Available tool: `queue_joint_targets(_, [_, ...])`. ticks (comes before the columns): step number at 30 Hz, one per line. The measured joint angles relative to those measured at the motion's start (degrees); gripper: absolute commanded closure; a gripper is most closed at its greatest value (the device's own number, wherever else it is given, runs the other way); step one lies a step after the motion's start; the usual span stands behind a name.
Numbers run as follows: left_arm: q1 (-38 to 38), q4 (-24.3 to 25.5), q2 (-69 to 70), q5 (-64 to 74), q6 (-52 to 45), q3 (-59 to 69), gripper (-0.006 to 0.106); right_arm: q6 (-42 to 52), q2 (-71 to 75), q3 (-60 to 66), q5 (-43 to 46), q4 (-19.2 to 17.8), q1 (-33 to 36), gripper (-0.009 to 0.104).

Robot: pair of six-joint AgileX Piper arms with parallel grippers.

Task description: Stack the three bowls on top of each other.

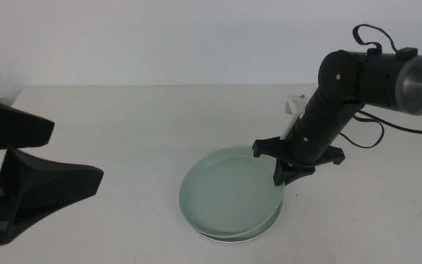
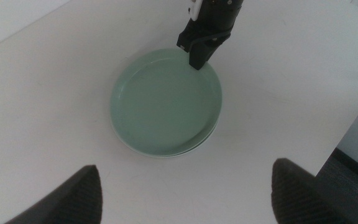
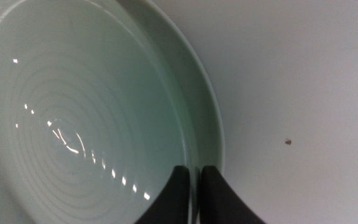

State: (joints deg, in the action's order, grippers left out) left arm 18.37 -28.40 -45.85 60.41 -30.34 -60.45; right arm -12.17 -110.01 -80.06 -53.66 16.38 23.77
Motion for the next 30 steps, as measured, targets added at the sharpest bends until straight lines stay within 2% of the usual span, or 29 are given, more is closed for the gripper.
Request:
queue_joint_targets(8, [0.0,0.0,0.0,0.0,0.0,0.0,-0.005,-0.2,0.0,-0.3,-1.7,0.2,0.0,0.058])
queue_joint_targets(12, [0.0,0.0,0.0,0.0,0.0,0.0,-0.005,-0.1,0.0,-2.3,-6.0,0.1,0.0,0.044])
queue_joint_targets(15, [0.0,0.0,0.0,0.0,0.0,0.0,-0.005,1.6,0.1,-5.7,-9.5,0.1,0.0,0.037])
queue_joint_targets(22, [0.0,0.0,0.0,0.0,0.0,0.0,-0.005,5.9,2.6,-14.9,-15.9,-0.9,0.0,0.036])
queue_joint_targets(30, [0.0,0.0,-0.1,-2.1,-0.7,0.0,-0.005,6.5,4.9,-23.4,-16.9,-2.9,-1.5,0.036])
